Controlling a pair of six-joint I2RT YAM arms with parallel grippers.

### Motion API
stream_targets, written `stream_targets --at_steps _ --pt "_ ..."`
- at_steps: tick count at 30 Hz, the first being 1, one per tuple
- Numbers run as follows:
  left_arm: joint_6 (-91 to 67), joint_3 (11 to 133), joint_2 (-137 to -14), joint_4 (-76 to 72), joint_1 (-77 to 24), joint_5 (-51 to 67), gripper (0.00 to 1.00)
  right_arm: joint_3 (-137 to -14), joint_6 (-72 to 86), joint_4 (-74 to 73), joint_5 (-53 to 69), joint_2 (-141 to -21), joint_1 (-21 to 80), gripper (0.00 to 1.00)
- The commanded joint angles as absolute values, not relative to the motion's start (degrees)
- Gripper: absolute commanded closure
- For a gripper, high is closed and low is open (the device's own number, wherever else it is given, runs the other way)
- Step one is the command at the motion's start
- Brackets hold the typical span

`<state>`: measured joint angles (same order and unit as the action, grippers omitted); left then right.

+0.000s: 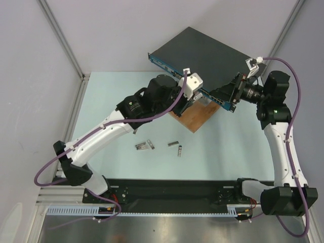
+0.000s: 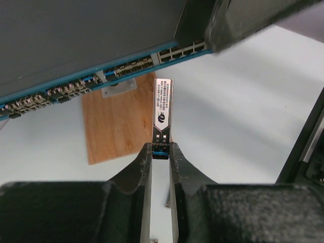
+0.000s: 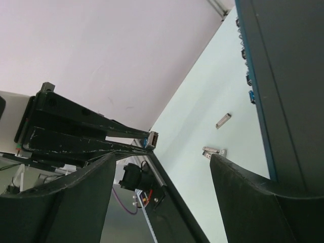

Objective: Insert the plug into the switch port

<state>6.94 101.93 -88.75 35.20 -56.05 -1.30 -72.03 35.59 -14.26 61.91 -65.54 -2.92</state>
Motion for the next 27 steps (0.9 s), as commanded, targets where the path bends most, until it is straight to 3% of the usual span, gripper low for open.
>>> stream_targets --at_steps 1,6,12,15,18,22,27 --pt "4.84 105.99 -90.44 33.31 -55.81 -1.41 1.0 -72.07 36.21 -10.54 62.23 -66.53 -0.27 0.2" --pt "4.4 108.63 -92.19 33.49 -56.07 -0.7 1.0 -72.25 35.77 -10.2 61.88 -67.59 2.55 0.2" --pt "4.22 109.78 -93.16 33.05 -56.86 -0.44 1.0 -71.37 37.79 -7.82 61.61 -68.73 3.69 0.38" --pt "5.18 109.95 -93.25 32.96 -57.57 -0.44 1.0 -71.46 38.23 -7.12 62.05 -69.34 4.22 0.49" --pt "5.54 109.86 -93.43 32.78 -57.75 -0.44 1.0 -71.63 39.2 -5.98 62.58 -69.7 4.31 0.67" --pt "5.8 109.51 -93.43 32.61 -57.83 -0.44 1.0 -71.19 40.25 -5.01 63.28 -69.87 4.22 1.0" --pt "6.59 106.53 -92.11 30.94 -57.66 -1.67 0.88 -69.7 43.67 -2.03 64.95 -69.78 3.87 1.0"
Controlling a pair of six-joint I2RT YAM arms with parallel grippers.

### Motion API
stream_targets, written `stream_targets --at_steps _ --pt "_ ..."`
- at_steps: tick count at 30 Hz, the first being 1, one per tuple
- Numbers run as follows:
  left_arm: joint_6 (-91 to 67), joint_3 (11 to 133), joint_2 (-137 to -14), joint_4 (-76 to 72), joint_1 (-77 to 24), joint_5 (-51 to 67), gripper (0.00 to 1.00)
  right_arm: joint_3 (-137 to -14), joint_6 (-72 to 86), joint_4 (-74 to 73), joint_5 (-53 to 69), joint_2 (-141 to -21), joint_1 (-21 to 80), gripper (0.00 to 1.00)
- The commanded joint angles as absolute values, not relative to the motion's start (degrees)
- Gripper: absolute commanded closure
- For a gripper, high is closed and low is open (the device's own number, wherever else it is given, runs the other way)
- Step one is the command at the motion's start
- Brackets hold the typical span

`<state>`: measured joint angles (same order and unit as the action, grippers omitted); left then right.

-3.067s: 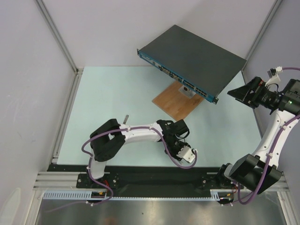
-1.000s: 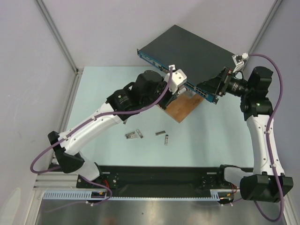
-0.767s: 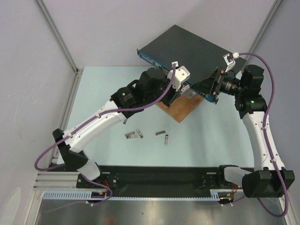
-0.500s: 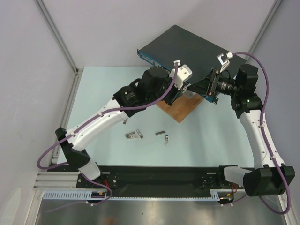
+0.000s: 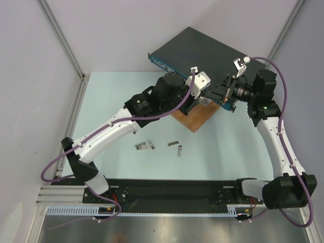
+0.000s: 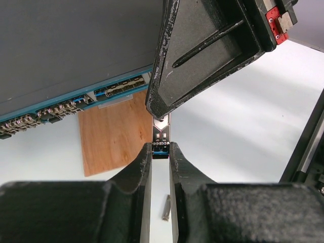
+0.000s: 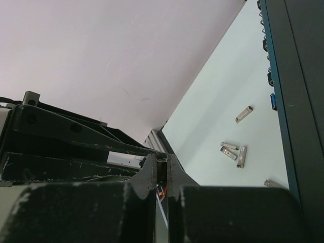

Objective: Insert the plug into the switch port

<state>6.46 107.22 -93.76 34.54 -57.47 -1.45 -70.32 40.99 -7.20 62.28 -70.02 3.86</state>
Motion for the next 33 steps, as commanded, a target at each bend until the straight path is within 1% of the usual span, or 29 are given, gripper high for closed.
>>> stream_targets --at_steps 1,2,5,11,15,19,23,24,27,28,30,31,32,33 --pt "6.85 105.91 -91.67 29.89 -57.66 -1.76 0.85 -69.26 45.6 -1.24 65.56 -69.61 3.78 1.0" --pt "6.94 104.78 -91.06 29.36 -57.66 -1.67 0.8 -68.56 46.31 -0.62 65.74 -69.61 3.69 1.0" --pt "7.56 103.98 -90.62 28.48 -57.66 -0.62 0.67 -66.89 50.44 3.5 66.44 -69.7 3.69 1.0" --pt "8.0 103.89 -90.88 28.48 -57.66 -0.44 0.64 -64.69 58.35 9.31 66.62 -69.0 2.73 1.0" --pt "8.17 103.71 -90.97 28.21 -57.66 -0.35 0.64 -63.2 62.05 11.95 67.23 -68.91 1.93 1.0" --pt "8.44 103.62 -91.05 27.95 -57.57 -0.44 0.71 -62.58 63.72 13.62 67.41 -68.91 1.93 1.0" --pt "8.61 103.45 -91.05 27.95 -57.57 -0.44 0.73 -62.49 64.08 13.8 67.32 -68.82 2.11 1.0" --pt "8.87 103.36 -91.14 27.95 -57.66 1.21 0.74 -62.58 63.81 13.19 67.41 -68.82 2.28 1.0" --pt "9.23 103.27 -91.06 27.69 -57.66 2.02 0.83 -62.58 63.11 12.05 67.32 -68.73 2.37 1.0" --pt "9.32 103.1 -91.05 27.51 -57.66 2.54 0.92 -62.84 62.84 11.78 67.24 -68.73 2.37 1.0" --pt "9.4 103.1 -90.97 27.6 -57.66 3.51 1.0 -63.37 60.49 9.25 66.63 -68.64 2.46 1.0" --pt "9.32 103.01 -90.97 27.6 -57.66 3.95 1.0 -63.72 59.16 8.01 66.36 -68.56 2.55 1.0" --pt "9.06 103.01 -90.79 27.68 -57.66 4.13 1.0 -64.85 57.93 6.43 65.92 -68.55 2.46 0.94" --pt "8.44 102.83 -90.7 27.77 -57.66 4.3 1.0 -65.47 56.53 3.81 65.31 -68.55 2.37 0.82"
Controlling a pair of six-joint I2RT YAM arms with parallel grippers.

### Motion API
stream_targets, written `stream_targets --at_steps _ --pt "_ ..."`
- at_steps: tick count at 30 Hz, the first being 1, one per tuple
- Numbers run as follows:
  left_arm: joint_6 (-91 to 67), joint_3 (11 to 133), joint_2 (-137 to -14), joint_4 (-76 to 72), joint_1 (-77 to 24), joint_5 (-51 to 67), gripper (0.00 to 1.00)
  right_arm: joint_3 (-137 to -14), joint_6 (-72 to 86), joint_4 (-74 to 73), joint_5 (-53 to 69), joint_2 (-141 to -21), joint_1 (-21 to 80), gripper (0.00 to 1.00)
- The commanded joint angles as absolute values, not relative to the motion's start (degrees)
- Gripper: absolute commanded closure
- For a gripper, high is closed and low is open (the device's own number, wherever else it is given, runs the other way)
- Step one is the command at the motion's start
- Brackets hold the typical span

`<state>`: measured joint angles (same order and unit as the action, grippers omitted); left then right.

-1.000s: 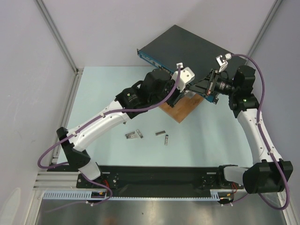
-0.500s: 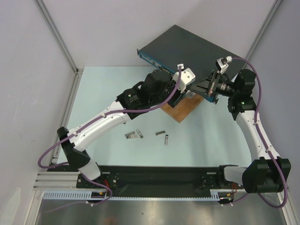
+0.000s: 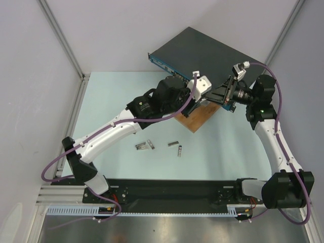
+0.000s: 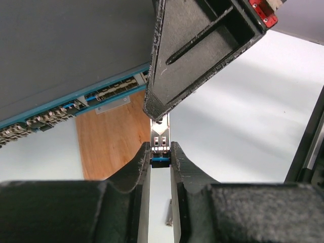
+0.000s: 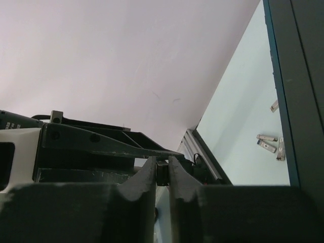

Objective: Insert the plug into the switch port

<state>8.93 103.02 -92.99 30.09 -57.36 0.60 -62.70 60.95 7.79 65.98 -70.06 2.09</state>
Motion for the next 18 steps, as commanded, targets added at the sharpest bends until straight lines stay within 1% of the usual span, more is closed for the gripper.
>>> stream_targets --at_steps 1,2,3,4,5,6,9,14,15,18 --pt "8.0 102.83 -90.7 28.3 -57.66 4.13 1.0 -66.0 54.77 3.08 65.04 -68.38 1.85 0.67" --pt "7.48 102.83 -90.7 28.65 -57.48 4.39 1.0 -67.4 53.62 2.21 64.78 -68.47 1.41 0.41" --pt "5.64 102.92 -90.7 29.26 -57.22 4.66 1.0 -68.63 52.57 0.2 64.17 -68.47 0.8 0.35" --pt "4.23 102.83 -90.7 29.88 -56.87 4.75 1.0 -69.77 49.69 -2.0 63.81 -68.38 0.44 0.31" --pt "2.57 102.83 -90.88 31.62 -56.69 5.44 1.0 -70.92 47.83 -3.41 63.46 -68.2 -1.13 0.25" --pt "0.37 102.83 -90.97 32.42 -56.17 5.71 1.0 -74.15 45.9 -8.04 62.06 -68.03 -1.58 0.21" --pt "-4.91 103.09 -91.58 34.71 -55.11 5.27 1.0 -78.03 39.12 -13.87 58.81 -66.54 -3.6 0.18" --pt "-8.78 109.85 -95.7 39.81 -53.88 2.37 1.0 -80.59 28.6 -23.97 50.65 -63.03 -8.87 0.17" --pt "-9.22 111.78 -96.23 41.38 -53.53 1.33 1.0 -80.6 26.91 -27.82 49.49 -62.67 -11.4 0.17" --pt "-10.98 114.08 -98.52 43.24 -53.44 -2.27 1.0 -79.54 22.25 -33.39 47.64 -61.7 -16.76 0.13"
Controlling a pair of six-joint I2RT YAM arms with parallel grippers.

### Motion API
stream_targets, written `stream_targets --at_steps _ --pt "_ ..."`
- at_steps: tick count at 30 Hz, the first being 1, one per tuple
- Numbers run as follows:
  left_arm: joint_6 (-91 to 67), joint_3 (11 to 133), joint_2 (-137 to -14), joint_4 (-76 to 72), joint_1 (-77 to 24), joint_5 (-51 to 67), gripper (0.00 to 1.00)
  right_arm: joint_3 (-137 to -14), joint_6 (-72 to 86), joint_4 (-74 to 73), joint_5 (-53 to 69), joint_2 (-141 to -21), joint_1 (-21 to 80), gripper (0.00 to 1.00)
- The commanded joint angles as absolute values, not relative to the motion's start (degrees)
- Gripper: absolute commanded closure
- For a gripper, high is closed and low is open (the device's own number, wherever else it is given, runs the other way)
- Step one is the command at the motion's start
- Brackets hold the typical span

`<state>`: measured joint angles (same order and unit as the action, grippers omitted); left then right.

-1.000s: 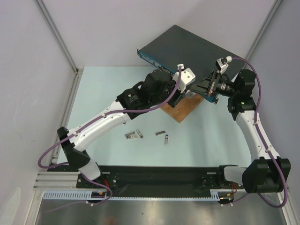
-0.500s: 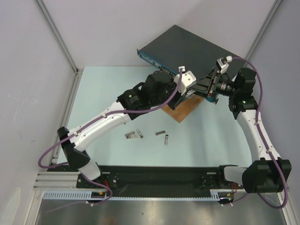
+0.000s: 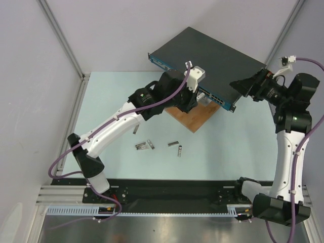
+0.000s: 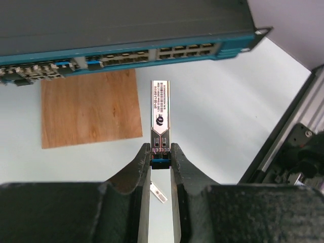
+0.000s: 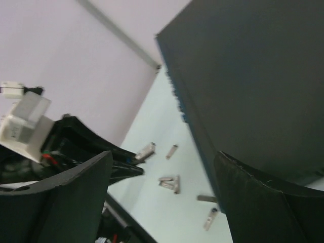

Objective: Insert the plug into the switch port

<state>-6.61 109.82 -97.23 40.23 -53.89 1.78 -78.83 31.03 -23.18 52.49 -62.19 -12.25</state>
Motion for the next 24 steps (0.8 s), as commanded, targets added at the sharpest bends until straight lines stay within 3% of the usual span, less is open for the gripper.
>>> stream_targets --at_steps 1,7,16,24 --pt "-11.07 114.69 -98.87 43.68 -53.44 -3.59 1.0 -78.93 21.37 -34.36 47.38 -61.53 -18.01 0.12" --pt "-11.16 118.65 -103.18 46.93 -52.82 -6.5 0.99 -74.89 19.68 -36.13 49.2 -62.14 -23.81 0.07" --pt "-9.93 122.34 -106.26 46.67 -52.12 -6.59 1.0 -67.5 28.73 -24.53 56.33 -66.44 -23.38 0.05" --pt "-9.67 123.31 -107.58 46.23 -52.12 -5.89 1.0 -63.37 34.89 -16.26 55.99 -66.88 -18.9 0.18"
